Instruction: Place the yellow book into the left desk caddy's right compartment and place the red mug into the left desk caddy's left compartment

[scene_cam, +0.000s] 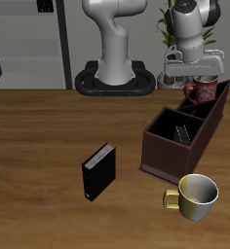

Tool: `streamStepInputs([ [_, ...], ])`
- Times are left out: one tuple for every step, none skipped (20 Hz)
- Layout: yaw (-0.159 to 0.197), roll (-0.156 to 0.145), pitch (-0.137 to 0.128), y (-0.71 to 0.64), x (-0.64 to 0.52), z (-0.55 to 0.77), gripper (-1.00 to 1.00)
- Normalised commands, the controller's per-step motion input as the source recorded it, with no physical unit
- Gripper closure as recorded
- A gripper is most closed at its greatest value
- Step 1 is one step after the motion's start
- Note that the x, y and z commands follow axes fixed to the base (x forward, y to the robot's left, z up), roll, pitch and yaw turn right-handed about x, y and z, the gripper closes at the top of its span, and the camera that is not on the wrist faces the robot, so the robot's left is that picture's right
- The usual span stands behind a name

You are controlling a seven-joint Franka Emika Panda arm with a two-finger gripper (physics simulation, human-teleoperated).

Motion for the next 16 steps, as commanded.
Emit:
streamStepInputs([
  [-0.03, -0.02, 0.042, -0.03, 0.13, -0.06, 1.0],
  [0.01, -0.011, -0.003, -0.01, 0.08, 0.0, 1.0],
  [-0.017, -0.016, 0.012, 0.05, 0.08, -0.03, 1.0],
  [0.024, 0.02, -0.002, 0.18, -0.03, -0.09, 1.0],
  [0.059, 0.016, 0.007, 0.14, -0.03, -0.15, 1.0],
  [0.059, 0.038, 0.027, 0.21, 0.13, -0.19, 1.0],
  [-0.007, -0.012, 0.034, 0.08, 0.01, -0.12, 1.0],
  [0.018, 0.008, 0.024, 0.07, 0.16, -0.06, 1.0],
  [0.023, 0.035, 0.036, 0.19, 0.06, -0.11, 1.0],
  [-0.012, -0.001, 0.031, 0.11, -0.02, -0.13, 1.0],
  [0.038, 0.033, 0.006, 0.24, -0.12, -0.18, 1.0],
  [0.026, 0.023, 0.037, 0.13, 0.0, -0.23, 1.0],
  [0.038, 0.039, 0.05, 0.2, -0.04, -0.25, 1.0],
  [0.031, 0.01, 0.047, 0.07, 0.1, -0.24, 1.0],
  [-0.011, 0.021, 0.054, 0.01, 0.06, -0.19, 1.0],
  [0.023, -0.015, -0.019, -0.03, 0.04, -0.04, 1.0],
])
